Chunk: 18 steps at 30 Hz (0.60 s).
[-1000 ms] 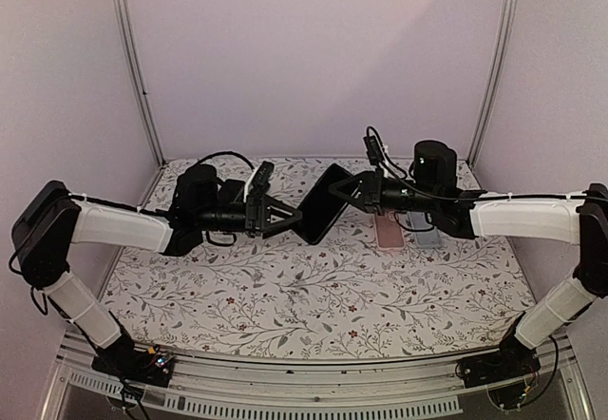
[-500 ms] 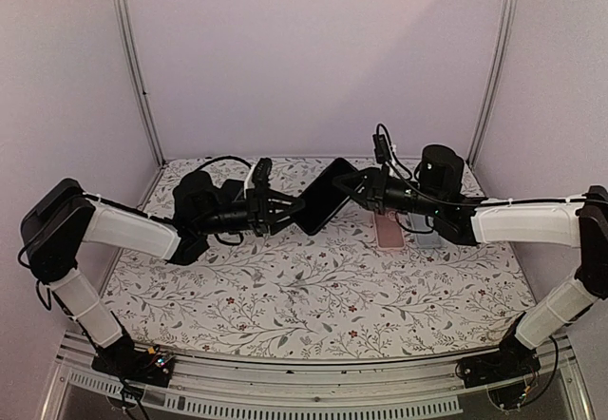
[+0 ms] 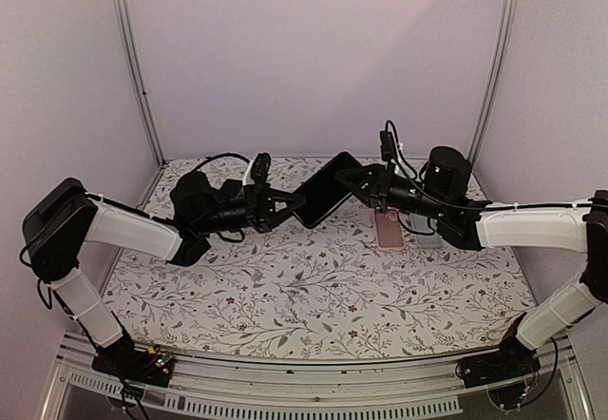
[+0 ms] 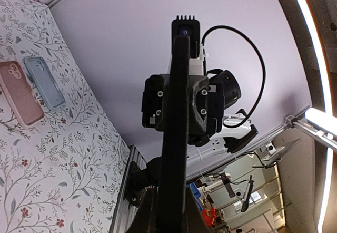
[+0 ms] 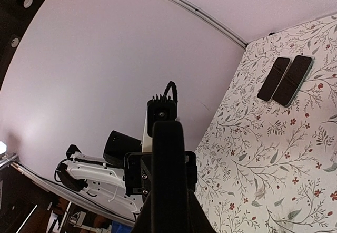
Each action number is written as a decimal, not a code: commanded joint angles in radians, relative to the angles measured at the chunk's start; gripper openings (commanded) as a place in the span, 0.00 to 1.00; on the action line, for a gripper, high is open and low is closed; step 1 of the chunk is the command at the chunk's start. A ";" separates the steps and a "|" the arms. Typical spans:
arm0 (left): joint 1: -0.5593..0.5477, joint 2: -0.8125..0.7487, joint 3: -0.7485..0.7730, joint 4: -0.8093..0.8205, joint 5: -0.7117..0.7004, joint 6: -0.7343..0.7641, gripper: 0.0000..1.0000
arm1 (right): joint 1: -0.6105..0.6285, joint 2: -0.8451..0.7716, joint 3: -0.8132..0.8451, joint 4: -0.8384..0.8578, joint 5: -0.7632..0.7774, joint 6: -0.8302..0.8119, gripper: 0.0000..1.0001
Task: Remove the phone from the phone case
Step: Pass from the right arm to the left
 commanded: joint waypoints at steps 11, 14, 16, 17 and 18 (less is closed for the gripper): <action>0.014 -0.013 0.042 -0.003 0.107 0.040 0.00 | -0.011 -0.100 -0.040 -0.008 -0.011 -0.110 0.56; 0.018 -0.018 0.055 -0.020 0.132 0.050 0.00 | -0.032 -0.126 -0.052 -0.020 -0.031 -0.120 0.62; 0.021 -0.022 0.061 -0.021 0.147 0.048 0.00 | -0.051 -0.141 -0.062 -0.023 -0.049 -0.121 0.67; 0.022 -0.024 0.064 -0.021 0.153 0.047 0.00 | -0.062 -0.147 -0.067 -0.023 -0.059 -0.121 0.68; 0.025 -0.025 0.066 -0.020 0.158 0.045 0.00 | -0.073 -0.154 -0.070 -0.023 -0.077 -0.121 0.69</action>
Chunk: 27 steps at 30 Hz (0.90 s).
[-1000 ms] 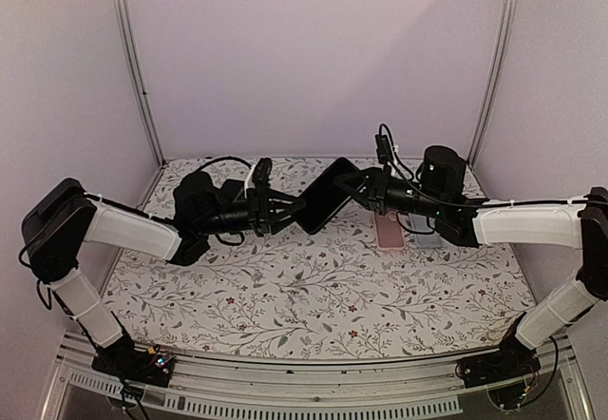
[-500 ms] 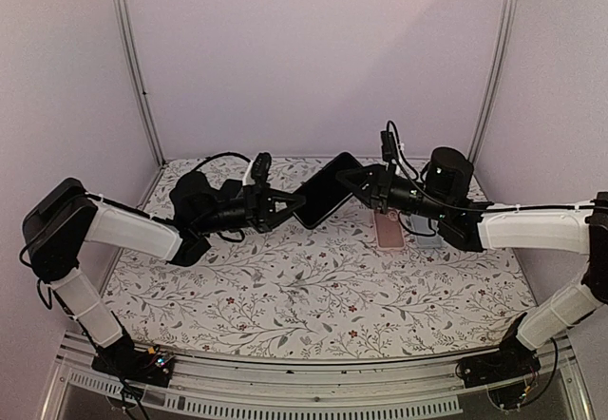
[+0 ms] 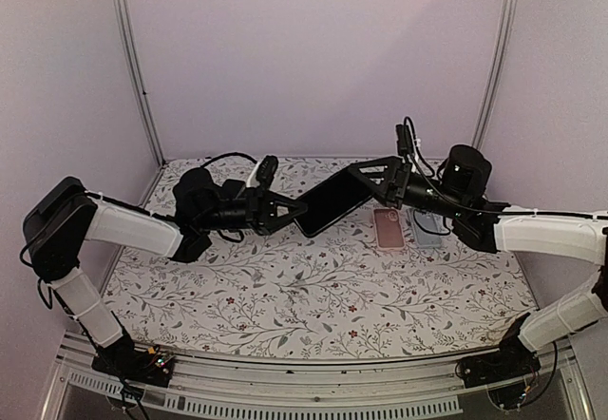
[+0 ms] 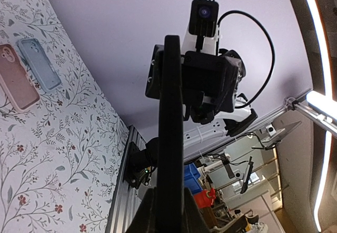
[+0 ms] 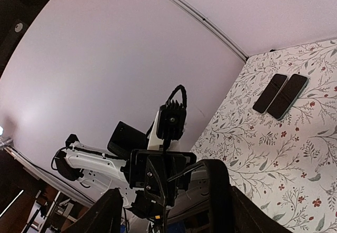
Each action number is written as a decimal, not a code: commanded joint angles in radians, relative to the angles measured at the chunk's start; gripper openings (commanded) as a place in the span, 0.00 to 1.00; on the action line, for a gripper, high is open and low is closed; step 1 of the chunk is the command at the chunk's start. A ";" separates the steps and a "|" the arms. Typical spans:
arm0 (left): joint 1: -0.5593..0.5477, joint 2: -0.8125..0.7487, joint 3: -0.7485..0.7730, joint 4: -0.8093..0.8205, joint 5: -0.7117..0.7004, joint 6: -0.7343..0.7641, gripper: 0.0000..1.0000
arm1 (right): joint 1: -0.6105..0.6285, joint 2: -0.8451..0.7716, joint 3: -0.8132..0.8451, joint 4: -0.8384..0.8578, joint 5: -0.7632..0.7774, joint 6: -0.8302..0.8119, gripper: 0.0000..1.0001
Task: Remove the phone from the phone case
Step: Pass from the right arm to the left, then remove the bottom right corner of the phone case from the phone.
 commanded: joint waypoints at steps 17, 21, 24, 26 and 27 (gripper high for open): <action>0.045 -0.043 0.042 0.183 0.067 -0.112 0.00 | -0.120 -0.115 -0.097 0.013 -0.250 -0.038 0.53; 0.044 -0.042 0.055 0.185 0.071 -0.116 0.00 | -0.121 -0.114 -0.099 0.013 -0.277 -0.036 0.46; 0.045 -0.041 0.059 0.185 0.074 -0.117 0.00 | -0.121 -0.114 -0.100 0.015 -0.279 -0.029 0.43; 0.044 -0.041 0.062 0.189 0.076 -0.120 0.00 | -0.120 -0.112 -0.095 0.015 -0.285 -0.026 0.40; 0.044 -0.041 0.064 0.194 0.075 -0.122 0.00 | -0.121 -0.111 -0.094 0.015 -0.285 -0.025 0.39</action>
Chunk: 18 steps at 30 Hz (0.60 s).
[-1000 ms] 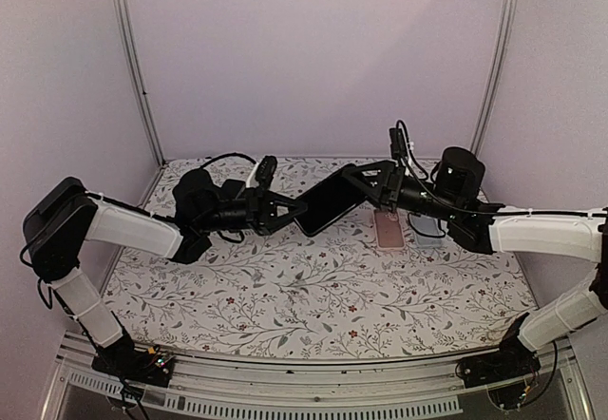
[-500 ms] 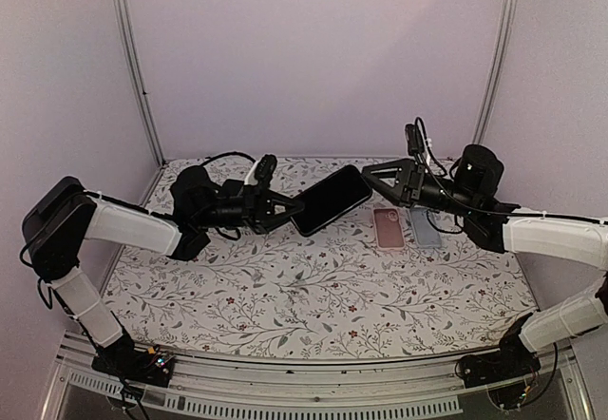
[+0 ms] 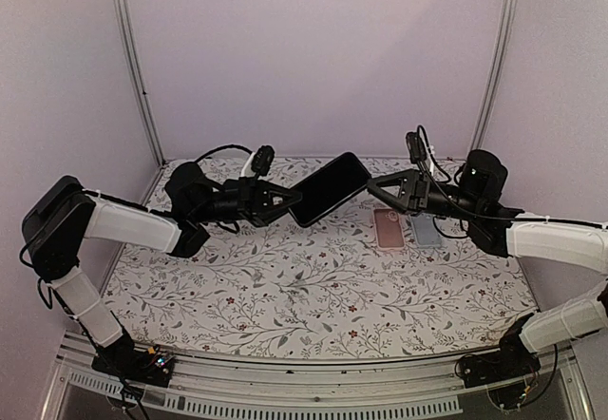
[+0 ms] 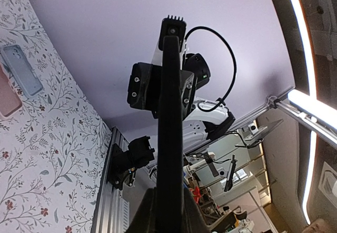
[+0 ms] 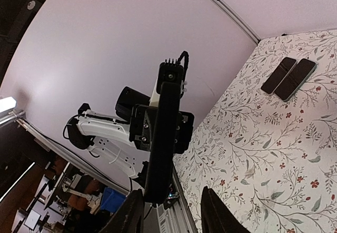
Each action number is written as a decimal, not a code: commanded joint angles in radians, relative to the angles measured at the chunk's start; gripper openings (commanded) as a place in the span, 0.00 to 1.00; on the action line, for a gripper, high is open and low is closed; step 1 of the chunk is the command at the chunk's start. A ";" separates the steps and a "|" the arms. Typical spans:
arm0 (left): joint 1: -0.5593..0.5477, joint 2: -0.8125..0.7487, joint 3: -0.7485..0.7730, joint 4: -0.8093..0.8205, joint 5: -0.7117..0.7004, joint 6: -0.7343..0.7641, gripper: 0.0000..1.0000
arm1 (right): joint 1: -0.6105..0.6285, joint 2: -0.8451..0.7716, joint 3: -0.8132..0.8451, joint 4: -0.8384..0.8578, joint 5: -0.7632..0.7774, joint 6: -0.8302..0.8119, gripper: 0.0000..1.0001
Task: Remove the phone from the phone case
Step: Remove the bottom right corner of the phone case from the phone.
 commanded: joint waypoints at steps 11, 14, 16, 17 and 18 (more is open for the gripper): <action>0.011 -0.051 0.036 0.177 0.024 -0.030 0.00 | -0.018 -0.010 -0.010 0.021 -0.025 0.040 0.35; 0.011 -0.062 0.034 0.210 0.015 -0.036 0.00 | -0.026 -0.006 -0.020 0.021 -0.024 0.054 0.35; 0.010 -0.074 0.035 0.214 0.012 -0.027 0.00 | -0.033 -0.001 -0.028 0.022 -0.027 0.062 0.34; 0.009 -0.080 0.037 0.212 0.012 -0.023 0.00 | -0.038 0.001 -0.031 0.022 -0.029 0.071 0.34; 0.009 -0.084 0.039 0.214 0.014 -0.019 0.00 | -0.039 0.004 -0.034 0.022 -0.029 0.076 0.34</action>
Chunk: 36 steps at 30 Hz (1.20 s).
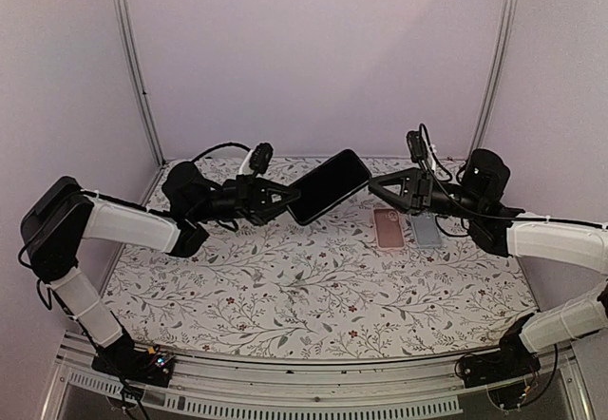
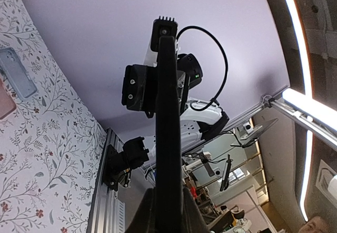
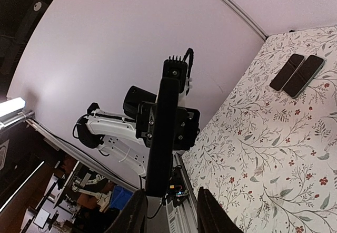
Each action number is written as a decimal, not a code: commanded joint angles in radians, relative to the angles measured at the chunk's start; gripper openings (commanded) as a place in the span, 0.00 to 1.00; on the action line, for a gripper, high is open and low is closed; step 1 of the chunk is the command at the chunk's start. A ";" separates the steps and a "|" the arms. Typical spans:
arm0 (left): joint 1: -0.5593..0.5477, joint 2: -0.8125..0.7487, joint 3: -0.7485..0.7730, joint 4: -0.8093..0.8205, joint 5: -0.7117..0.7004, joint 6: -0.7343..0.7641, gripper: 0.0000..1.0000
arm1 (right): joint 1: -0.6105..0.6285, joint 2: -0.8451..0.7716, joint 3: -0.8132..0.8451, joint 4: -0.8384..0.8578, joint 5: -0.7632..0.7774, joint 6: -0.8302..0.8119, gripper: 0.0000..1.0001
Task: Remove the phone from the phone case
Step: Remove the bottom right corner of the phone case from the phone.
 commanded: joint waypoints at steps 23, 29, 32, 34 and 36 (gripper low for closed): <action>0.007 -0.112 0.063 -0.095 -0.032 0.165 0.00 | -0.024 -0.085 -0.008 -0.022 -0.023 -0.077 0.54; 0.006 -0.102 0.068 -0.094 -0.027 0.160 0.00 | -0.001 -0.099 0.023 -0.056 -0.014 -0.119 0.60; 0.004 -0.098 0.070 -0.092 -0.022 0.159 0.00 | 0.003 -0.092 0.043 -0.062 0.003 -0.129 0.61; -0.001 -0.094 0.073 -0.091 -0.017 0.159 0.00 | 0.003 -0.082 0.056 -0.062 0.015 -0.126 0.61; -0.004 -0.093 0.074 -0.091 -0.015 0.159 0.00 | 0.004 -0.067 0.071 -0.062 0.027 -0.122 0.61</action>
